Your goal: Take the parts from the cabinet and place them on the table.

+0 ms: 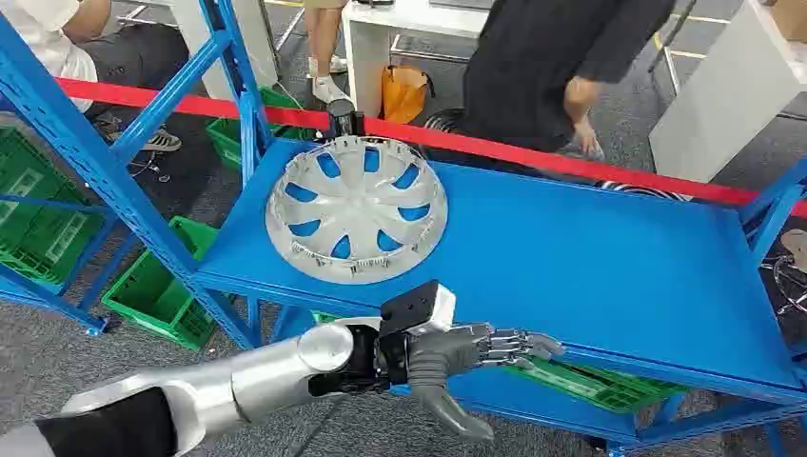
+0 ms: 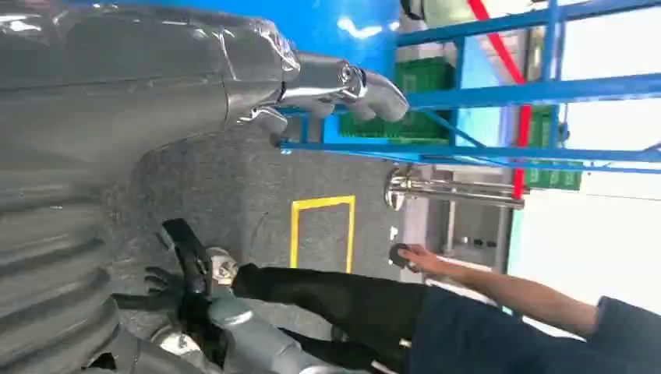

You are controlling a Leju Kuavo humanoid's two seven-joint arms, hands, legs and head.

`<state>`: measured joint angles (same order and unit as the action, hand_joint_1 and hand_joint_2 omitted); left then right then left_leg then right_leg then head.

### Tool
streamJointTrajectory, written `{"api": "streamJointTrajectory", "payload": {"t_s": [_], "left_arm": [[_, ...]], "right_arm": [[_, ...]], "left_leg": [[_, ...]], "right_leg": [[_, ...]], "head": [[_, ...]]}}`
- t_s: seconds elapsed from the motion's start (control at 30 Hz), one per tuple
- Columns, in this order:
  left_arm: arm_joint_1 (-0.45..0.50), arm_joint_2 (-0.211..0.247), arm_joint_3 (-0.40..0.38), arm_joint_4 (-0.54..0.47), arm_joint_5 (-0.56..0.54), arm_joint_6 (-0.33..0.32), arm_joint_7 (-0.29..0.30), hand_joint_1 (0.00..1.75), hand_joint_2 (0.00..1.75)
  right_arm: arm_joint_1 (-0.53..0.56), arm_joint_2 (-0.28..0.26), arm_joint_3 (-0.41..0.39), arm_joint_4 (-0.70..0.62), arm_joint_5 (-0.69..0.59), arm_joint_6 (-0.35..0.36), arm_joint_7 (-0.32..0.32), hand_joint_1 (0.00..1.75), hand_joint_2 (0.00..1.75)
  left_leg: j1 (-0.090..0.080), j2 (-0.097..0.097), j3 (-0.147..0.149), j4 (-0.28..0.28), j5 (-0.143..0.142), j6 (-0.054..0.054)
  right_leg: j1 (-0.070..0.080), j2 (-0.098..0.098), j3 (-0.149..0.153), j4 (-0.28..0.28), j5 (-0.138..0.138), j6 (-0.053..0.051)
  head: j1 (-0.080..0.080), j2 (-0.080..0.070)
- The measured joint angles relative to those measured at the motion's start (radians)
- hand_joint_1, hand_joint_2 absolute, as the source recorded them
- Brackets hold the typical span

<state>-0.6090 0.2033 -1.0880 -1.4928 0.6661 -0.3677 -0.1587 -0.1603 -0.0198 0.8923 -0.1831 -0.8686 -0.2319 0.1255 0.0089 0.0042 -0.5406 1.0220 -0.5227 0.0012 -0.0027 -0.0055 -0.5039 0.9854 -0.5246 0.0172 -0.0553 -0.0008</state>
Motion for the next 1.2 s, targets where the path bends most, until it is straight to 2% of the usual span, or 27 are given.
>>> {"api": "streamJointTrajectory", "payload": {"t_s": [0.33, 0.4, 0.47, 0.5, 0.57, 0.6, 0.67, 0.73, 0.8, 0.83, 0.87, 0.9, 1.07, 1.17, 1.2], "left_arm": [[0.007, 0.024, 0.007, -0.059, 0.002, 0.000, 0.000, 0.00, 1.75], [0.010, 0.026, 0.010, -0.065, 0.019, -0.011, -0.023, 0.00, 1.75], [0.019, 0.028, 0.020, -0.072, 0.053, -0.043, -0.083, 0.00, 1.75], [0.025, 0.029, 0.027, -0.076, 0.053, -0.034, -0.107, 0.00, 1.75], [0.037, 0.029, 0.045, -0.082, 0.015, 0.040, -0.124, 0.00, 1.75], [0.044, 0.029, 0.059, -0.082, -0.047, 0.127, -0.127, 0.00, 1.75], [0.050, 0.021, 0.085, -0.076, -0.249, 0.346, -0.139, 0.00, 1.75], [0.051, 0.004, 0.113, -0.067, -0.492, 0.564, -0.136, 0.00, 1.75], [0.051, -0.017, 0.125, -0.052, -0.696, 0.747, -0.081, 0.00, 1.75], [0.053, -0.030, 0.133, -0.036, -0.802, 0.861, -0.047, 0.00, 1.75], [0.055, -0.040, 0.143, -0.016, -0.866, 0.954, -0.042, 0.00, 1.75], [0.057, -0.048, 0.155, 0.003, -0.896, 1.006, -0.046, 0.00, 1.75], [0.097, -0.073, 0.205, 0.049, -0.892, 1.014, -0.116, 0.00, 1.75], [0.113, -0.078, 0.224, 0.055, -0.911, 1.014, -0.118, 0.00, 1.75], [0.118, -0.079, 0.229, 0.056, -0.933, 1.014, -0.102, 0.00, 1.75]], "right_arm": [[-0.004, 0.000, 0.018, 0.000, 0.000, 0.000, 0.000, 0.00, 1.75], [-0.005, 0.000, 0.023, 0.001, 0.001, 0.000, 0.000, 0.00, 1.75], [-0.005, 0.000, 0.023, 0.001, 0.003, 0.002, 0.000, 0.00, 1.75], [-0.005, 0.000, 0.023, 0.001, 0.003, 0.002, 0.000, 0.00, 1.75], [-0.005, 0.000, 0.023, 0.002, -0.001, 0.000, 0.000, 0.00, 1.75], [-0.004, 0.000, 0.023, 0.002, -0.007, -0.002, 0.000, 0.00, 1.75], [0.000, 0.000, 0.023, 0.003, -0.024, -0.007, -0.003, 0.00, 1.75], [0.001, 0.000, 0.023, 0.003, -0.033, -0.013, -0.005, 0.00, 1.75], [0.001, 0.001, 0.023, 0.003, -0.033, -0.020, -0.003, 0.00, 1.75], [0.001, 0.002, 0.023, 0.003, -0.030, -0.022, -0.001, 0.00, 1.75], [0.001, 0.003, 0.023, 0.003, -0.028, -0.023, 0.001, 0.00, 1.75], [0.000, 0.003, 0.023, 0.003, -0.027, -0.023, 0.004, 0.00, 1.75], [-0.005, 0.004, 0.025, 0.003, -0.023, -0.029, 0.040, 0.00, 1.75], [-0.006, 0.003, 0.027, 0.003, -0.023, -0.031, 0.045, 0.00, 1.75], [-0.006, 0.003, 0.028, 0.003, -0.023, -0.030, 0.042, 0.00, 1.75]], "left_leg": [[0.000, -0.001, 0.000, 0.000, 0.000, 0.000], [0.000, -0.001, 0.000, 0.000, 0.000, 0.000], [0.000, -0.002, 0.000, 0.000, 0.000, 0.000], [0.000, -0.002, 0.000, 0.000, 0.000, 0.000], [0.000, -0.003, 0.000, 0.000, 0.000, 0.000], [0.000, -0.004, 0.000, 0.000, 0.000, 0.000], [0.000, -0.006, 0.000, 0.000, 0.000, 0.000], [0.000, -0.009, 0.000, 0.000, 0.000, 0.000], [0.000, -0.012, 0.000, 0.000, 0.000, 0.000], [0.000, -0.013, 0.000, 0.000, 0.000, 0.000], [0.000, -0.013, 0.000, 0.000, 0.000, 0.000], [0.000, -0.013, 0.000, 0.000, 0.000, 0.000], [0.000, -0.015, -0.001, 0.000, 0.000, 0.000], [0.000, -0.015, -0.001, 0.000, 0.000, 0.000], [0.000, -0.015, -0.001, 0.000, 0.000, 0.000]], "right_leg": [[0.000, 0.000, 0.000, 0.000, 0.000, 0.000], [0.000, 0.000, 0.000, 0.000, 0.000, 0.000], [0.000, 0.000, 0.000, 0.000, 0.000, 0.000], [0.000, 0.000, 0.000, 0.000, 0.000, 0.000], [0.000, 0.001, -0.001, 0.000, 0.000, 0.000], [0.000, 0.001, -0.001, 0.000, 0.000, 0.000], [0.000, 0.002, -0.001, 0.000, 0.000, 0.000], [0.000, 0.001, -0.002, 0.000, 0.000, 0.000], [0.000, -0.001, -0.001, -0.001, 0.000, 0.000], [0.000, -0.001, 0.000, -0.001, 0.000, 0.000], [0.000, -0.001, 0.000, -0.001, 0.000, 0.000], [0.000, -0.001, 0.000, -0.001, 0.000, 0.000], [0.000, -0.002, 0.000, -0.001, 0.000, 0.000], [0.000, -0.003, 0.000, -0.001, 0.000, 0.000], [0.000, -0.003, 0.000, -0.001, 0.000, 0.000]], "head": [[0.000, 0.000], [0.000, 0.000], [0.000, 0.000], [0.000, 0.000], [0.000, 0.000], [0.000, 0.000], [0.000, 0.000], [0.000, 0.000], [0.000, 0.000], [0.000, 0.000], [0.000, 0.000], [0.000, 0.000], [0.000, 0.000], [0.000, 0.000], [0.000, 0.000]]}}
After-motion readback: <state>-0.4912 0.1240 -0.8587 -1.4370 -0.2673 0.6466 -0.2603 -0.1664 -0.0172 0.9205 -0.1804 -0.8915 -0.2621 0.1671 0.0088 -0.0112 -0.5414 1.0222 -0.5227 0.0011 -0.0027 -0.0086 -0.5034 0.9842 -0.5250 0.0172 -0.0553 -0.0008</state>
